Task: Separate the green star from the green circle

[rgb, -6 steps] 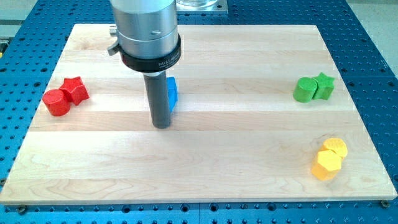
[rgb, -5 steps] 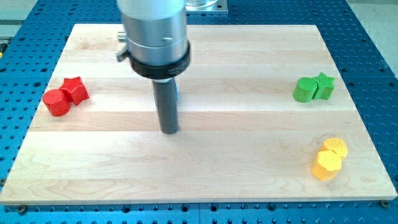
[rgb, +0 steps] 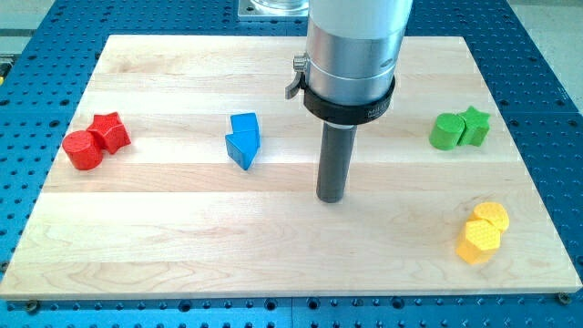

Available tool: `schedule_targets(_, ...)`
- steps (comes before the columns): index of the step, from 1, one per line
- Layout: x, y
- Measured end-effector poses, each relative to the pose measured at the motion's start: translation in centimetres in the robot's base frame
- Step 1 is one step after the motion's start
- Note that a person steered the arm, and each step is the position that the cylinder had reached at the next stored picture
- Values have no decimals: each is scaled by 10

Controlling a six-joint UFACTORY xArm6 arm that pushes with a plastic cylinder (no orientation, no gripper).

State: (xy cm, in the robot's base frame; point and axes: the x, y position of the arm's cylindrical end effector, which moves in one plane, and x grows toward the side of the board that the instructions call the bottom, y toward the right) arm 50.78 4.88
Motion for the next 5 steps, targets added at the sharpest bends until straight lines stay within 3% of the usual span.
schedule_targets(4,0,16)
schedule_targets(5,-30,128)
